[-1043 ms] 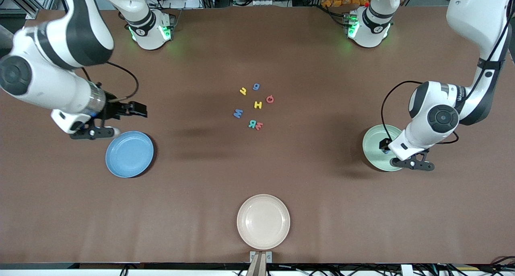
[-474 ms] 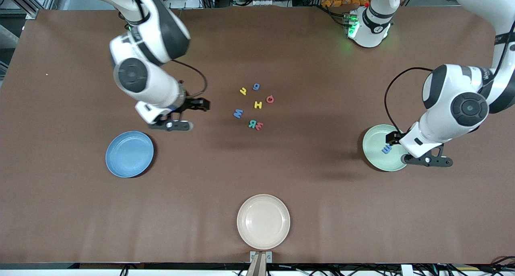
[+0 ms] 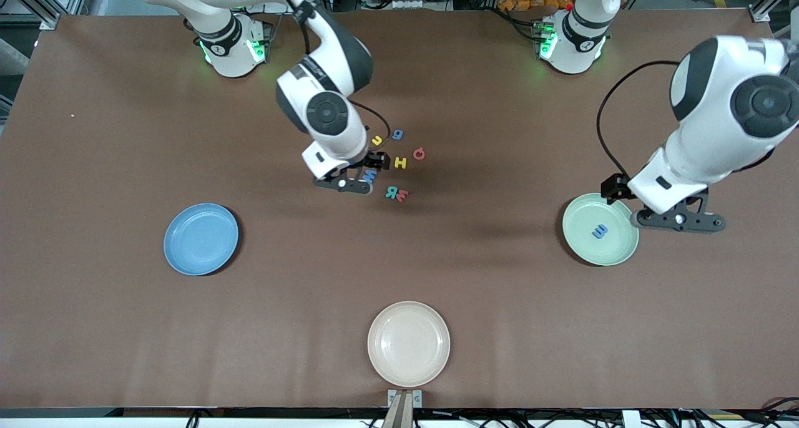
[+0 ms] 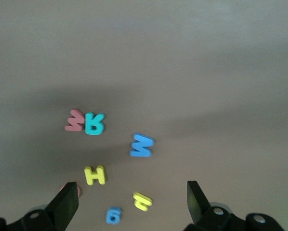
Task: Sort uppercase to blue plate, lowercase to green plate
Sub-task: 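Reach the right gripper to the letters while the left gripper withdraws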
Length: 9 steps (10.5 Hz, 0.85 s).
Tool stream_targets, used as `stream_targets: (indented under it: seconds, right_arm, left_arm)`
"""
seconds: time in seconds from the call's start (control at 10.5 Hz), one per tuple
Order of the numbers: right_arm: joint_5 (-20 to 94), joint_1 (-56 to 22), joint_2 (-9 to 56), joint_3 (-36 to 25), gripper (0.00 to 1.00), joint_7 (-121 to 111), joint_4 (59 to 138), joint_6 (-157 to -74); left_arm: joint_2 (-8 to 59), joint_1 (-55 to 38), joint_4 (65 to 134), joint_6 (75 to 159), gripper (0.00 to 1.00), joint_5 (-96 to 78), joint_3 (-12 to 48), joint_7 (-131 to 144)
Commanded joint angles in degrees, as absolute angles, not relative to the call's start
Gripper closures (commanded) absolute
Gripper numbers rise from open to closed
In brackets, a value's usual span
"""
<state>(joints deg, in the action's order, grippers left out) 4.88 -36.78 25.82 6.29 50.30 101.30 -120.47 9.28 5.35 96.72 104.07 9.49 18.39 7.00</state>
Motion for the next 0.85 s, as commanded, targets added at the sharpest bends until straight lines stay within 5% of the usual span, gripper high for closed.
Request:
stream_targets:
  seconds: [0.0, 0.19, 0.47, 0.76]
  right_arm:
    - [-1.3, -39.4, 28.7, 5.9, 0.00, 56.5, 100.7, -121.9]
    - [-2.5, -39.6, 29.8, 5.8, 0.00, 60.1, 101.6, -122.6]
    - [-2.5, -40.0, 30.1, 5.7, 0.00, 71.9, 107.8, -135.0]
    - [-2.5, -39.6, 31.8, 5.7, 0.00, 72.8, 109.7, -135.9]
  left_arm:
    - [4.1, 3.9, 97.0, 101.7, 0.00, 5.3, 17.3, 5.7]
    - [1.1, 2.6, 97.0, 100.1, 0.00, 3.0, 17.2, 5.8]
    - [-0.5, 0.7, 97.1, 98.5, 0.00, 2.2, 14.1, 5.6]
    - [-0.2, -0.2, 97.1, 98.5, 0.00, 1.9, 13.9, 5.8]
